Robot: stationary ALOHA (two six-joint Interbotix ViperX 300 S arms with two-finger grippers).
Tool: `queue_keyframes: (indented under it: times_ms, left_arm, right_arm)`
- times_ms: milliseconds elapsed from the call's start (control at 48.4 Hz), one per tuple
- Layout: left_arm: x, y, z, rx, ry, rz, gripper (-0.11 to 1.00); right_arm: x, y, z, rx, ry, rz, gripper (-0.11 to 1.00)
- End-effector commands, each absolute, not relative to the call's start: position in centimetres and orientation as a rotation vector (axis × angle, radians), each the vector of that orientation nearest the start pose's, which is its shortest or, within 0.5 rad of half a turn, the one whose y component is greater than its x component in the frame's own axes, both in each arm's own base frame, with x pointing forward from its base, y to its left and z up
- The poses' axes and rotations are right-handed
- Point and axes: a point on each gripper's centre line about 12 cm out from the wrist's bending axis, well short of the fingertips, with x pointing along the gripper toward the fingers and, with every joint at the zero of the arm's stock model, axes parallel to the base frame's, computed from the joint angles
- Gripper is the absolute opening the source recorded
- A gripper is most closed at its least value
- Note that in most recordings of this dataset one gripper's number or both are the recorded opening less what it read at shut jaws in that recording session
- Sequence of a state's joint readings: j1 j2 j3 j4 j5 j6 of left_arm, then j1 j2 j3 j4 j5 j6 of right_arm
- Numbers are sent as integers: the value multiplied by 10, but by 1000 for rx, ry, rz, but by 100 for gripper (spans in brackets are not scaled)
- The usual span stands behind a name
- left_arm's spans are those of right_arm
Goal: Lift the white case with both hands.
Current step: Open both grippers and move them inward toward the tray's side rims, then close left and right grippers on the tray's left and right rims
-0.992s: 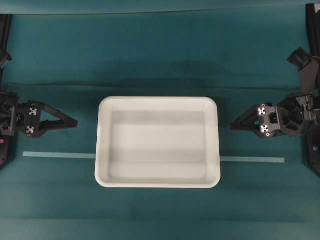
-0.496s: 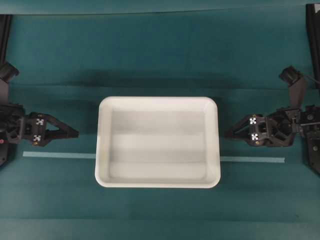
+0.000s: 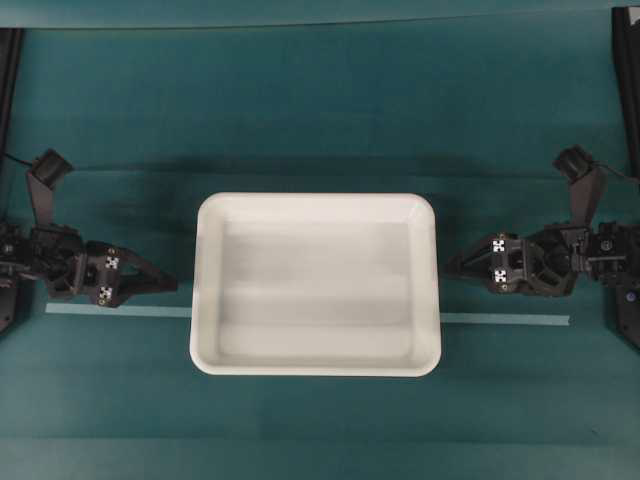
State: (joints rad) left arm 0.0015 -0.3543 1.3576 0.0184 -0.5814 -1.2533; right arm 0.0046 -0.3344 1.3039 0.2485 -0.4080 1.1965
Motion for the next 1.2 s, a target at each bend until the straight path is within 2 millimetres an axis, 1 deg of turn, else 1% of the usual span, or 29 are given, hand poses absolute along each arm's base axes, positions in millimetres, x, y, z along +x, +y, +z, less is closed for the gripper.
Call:
queue_keyframes:
  times_ms: [0,269,496,640,888,1012,1177]
  left_arm:
    - [226,2,123,-1218,367,263,98]
    - [236,9,117,-1208,336,275,98]
    - [245,10,111,-1202,344,283,98]
    - [252,11,106,-1197,346,282,98]
    - [266,11,104,-1191,340,274,98]
    - [265,10,103,-1188,348,273,98]
    - [264,9,102,-1189,352,274,98]
  right_arm:
    - [227,-12,110,1346,401,-490,93]
    - [236,-13,99,1335,382,-498,93]
    - [242,-14,91,1346,371,-509,93]
    - [246,-15,89,1345,365,-508,93]
    - [252,-15,89,1348,361,-508,93]
    - [257,-15,90,1350,356,-505,93]
    - [260,-14,86,1347,367,-512,93]
